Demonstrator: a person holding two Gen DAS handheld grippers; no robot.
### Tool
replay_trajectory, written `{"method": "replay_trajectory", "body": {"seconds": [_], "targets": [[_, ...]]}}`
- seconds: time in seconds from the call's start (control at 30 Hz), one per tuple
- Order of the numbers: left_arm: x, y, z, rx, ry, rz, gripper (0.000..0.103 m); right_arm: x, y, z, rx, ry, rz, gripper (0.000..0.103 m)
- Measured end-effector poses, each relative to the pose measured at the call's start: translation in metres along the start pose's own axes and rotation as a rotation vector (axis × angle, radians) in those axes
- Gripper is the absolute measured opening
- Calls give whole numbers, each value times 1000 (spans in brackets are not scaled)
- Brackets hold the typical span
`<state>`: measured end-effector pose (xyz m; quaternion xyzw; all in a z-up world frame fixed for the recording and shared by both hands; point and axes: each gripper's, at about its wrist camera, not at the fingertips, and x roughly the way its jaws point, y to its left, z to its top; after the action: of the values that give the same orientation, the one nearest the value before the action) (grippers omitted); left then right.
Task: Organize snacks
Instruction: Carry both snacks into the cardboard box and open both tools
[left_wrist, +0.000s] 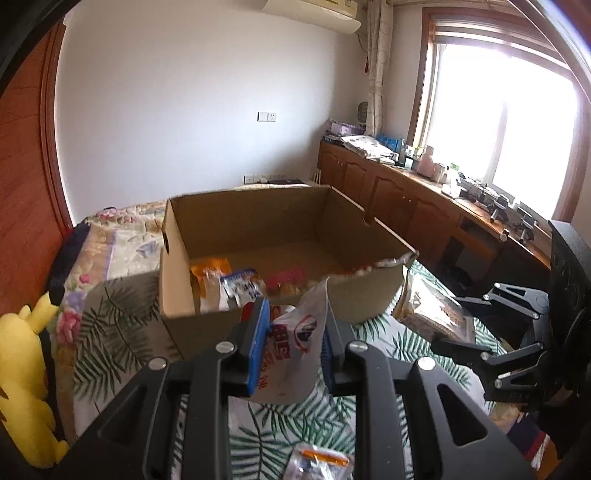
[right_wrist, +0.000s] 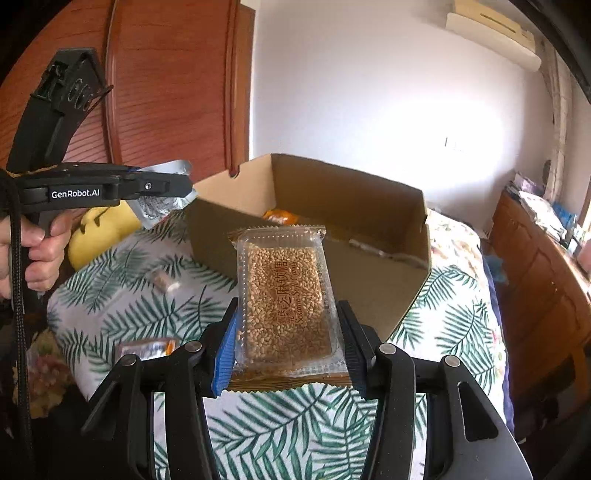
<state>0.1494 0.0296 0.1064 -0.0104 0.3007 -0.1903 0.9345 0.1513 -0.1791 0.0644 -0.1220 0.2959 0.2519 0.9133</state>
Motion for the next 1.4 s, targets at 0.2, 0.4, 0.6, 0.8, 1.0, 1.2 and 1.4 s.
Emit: {"method": "replay_trajectory", "body": {"seconds": [0.2, 0.4, 0.6, 0.8, 1.0, 1.2, 1.4], "targets": [[6, 5, 23, -13, -16, 7, 23, 4, -9, 13, 16, -4, -15, 50], [24, 10, 40, -25, -9, 11, 23, 14, -15, 22, 22, 8, -31, 50], [48, 18, 48, -53, 20, 29, 23, 19, -23, 31, 54, 2, -31, 50], [68, 21, 55, -58, 36, 53, 23, 29, -29, 46, 93, -3, -21, 50], [85, 25, 51, -63, 59, 69, 23, 41, -31, 54, 109, 3, -32, 50], [98, 29, 43, -77, 86, 102, 31, 56, -35, 59, 132, 29, -36, 50], [100, 29, 38, -75, 83, 112, 46, 73, -35, 65, 124, 51, -79, 50]]}}
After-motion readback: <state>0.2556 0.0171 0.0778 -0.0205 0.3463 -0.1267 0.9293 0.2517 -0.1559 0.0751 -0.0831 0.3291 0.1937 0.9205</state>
